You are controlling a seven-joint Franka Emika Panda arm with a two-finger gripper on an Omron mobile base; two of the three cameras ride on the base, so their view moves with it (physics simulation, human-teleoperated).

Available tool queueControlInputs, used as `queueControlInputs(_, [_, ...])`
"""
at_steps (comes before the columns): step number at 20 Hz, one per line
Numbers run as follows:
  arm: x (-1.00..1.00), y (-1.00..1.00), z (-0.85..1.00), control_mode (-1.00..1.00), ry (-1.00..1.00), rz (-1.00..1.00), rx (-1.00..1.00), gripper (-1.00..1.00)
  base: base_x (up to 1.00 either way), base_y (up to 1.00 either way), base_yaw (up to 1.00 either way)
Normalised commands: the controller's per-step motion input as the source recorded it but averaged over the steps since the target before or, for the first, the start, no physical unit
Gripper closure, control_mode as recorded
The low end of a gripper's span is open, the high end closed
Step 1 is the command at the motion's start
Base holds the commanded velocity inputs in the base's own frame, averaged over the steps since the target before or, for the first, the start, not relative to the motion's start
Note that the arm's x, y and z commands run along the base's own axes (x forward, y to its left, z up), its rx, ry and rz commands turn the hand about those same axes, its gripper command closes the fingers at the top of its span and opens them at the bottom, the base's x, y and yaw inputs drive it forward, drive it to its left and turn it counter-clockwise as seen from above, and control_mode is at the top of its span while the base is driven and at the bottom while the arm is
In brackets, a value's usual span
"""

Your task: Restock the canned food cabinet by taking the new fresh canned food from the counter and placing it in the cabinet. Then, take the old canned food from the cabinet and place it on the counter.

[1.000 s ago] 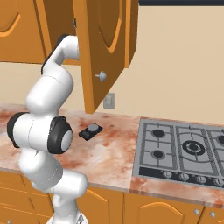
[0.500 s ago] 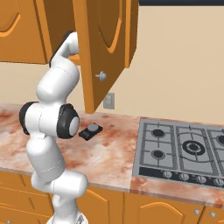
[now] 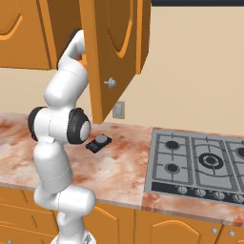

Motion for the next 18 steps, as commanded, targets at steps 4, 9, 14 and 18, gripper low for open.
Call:
queueControlInputs(4, [-0.76, 0.14, 0.29, -1.00, -0.25, 0.00, 0.00, -1.00, 0.00, 0.00, 0.00])
queueControlInputs(9, [-1.00, 0.42, -0.07, -1.00, -0.09, 0.03, 0.00, -1.00, 0.00, 0.00, 0.00])
queueControlInputs(14, [-1.00, 0.53, 0.00, -1.00, 0.00, 0.13, 0.00, -1.00, 0.00, 0.00, 0.00])
queueControlInputs(18, [-0.94, 0.43, 0.08, -1.00, 0.16, 0.15, 0.05, -1.00, 0.00, 0.00, 0.00])
